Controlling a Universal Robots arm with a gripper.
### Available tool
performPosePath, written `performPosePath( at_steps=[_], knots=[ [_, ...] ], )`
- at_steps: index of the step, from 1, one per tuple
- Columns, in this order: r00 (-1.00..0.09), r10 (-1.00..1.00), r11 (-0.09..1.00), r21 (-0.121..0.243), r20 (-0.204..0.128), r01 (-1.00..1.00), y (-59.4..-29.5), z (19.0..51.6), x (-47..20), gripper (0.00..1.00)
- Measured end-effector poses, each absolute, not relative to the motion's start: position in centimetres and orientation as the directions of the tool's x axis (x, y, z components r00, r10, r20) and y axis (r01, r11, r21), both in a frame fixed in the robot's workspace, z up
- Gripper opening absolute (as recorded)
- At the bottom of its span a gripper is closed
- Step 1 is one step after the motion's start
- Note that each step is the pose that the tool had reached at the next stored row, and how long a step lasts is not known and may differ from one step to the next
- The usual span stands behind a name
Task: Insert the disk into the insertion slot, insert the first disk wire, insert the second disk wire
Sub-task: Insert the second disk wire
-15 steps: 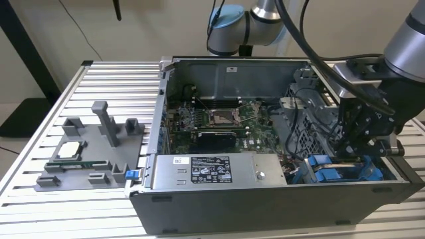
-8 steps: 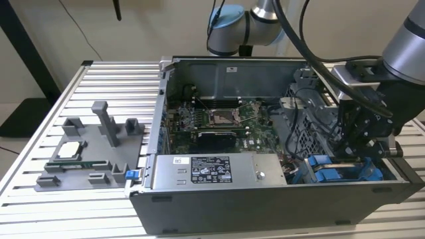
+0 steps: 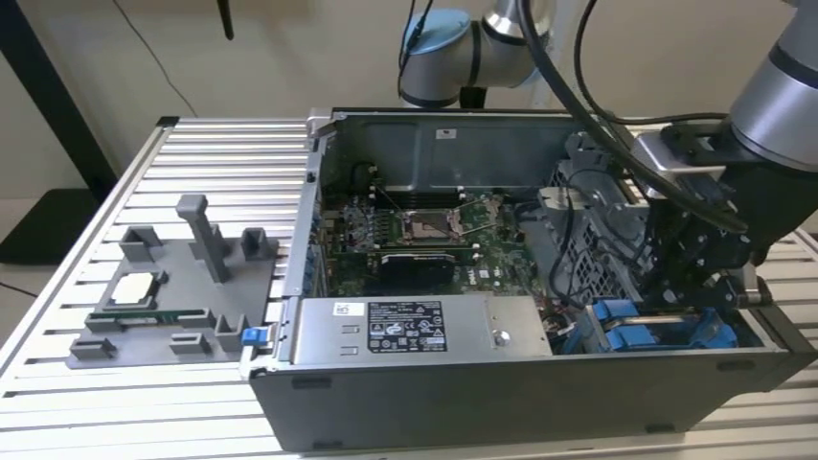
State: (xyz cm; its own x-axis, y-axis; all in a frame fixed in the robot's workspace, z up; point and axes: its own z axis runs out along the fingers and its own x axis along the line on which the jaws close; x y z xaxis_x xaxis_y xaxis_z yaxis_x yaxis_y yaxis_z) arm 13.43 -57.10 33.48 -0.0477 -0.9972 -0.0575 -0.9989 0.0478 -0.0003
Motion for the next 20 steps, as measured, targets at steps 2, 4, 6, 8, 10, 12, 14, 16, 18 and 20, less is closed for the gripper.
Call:
performPosePath(
  at_steps=[2,4,6,8,10,12,14,16,18,20],
  knots=[
    [-0.048,-0.997,0.048,0.000,-0.056,-0.999,-57.1,34.4,13.4,1.00],
    [-0.048,-0.997,0.048,0.000,-0.056,-0.999,-57.1,35.3,13.4,1.00],
    [-0.048,-0.997,0.048,0.000,-0.055,-0.999,-57.1,36.1,13.4,1.00],
    [-0.048,-0.997,0.048,0.000,-0.055,-0.999,-57.1,36.7,13.4,1.00],
    [-0.048,-0.997,0.048,0.000,-0.055,-0.999,-57.1,37.2,13.4,1.00],
    [-0.048,-0.997,0.048,0.000,-0.055,-0.999,-57.1,37.7,13.4,1.00],
    [-0.048,-0.997,0.048,0.000,-0.055,-0.999,-57.1,38.1,13.4,1.00],
    [-0.048,-0.997,0.048,0.001,-0.055,-0.999,-57.1,38.5,13.4,1.00],
    [-0.048,-0.997,0.048,0.001,-0.055,-0.999,-57.1,38.7,13.4,1.00],
    [-0.048,-0.997,0.048,0.001,-0.055,-0.999,-57.1,38.8,13.4,1.00]
  ],
)
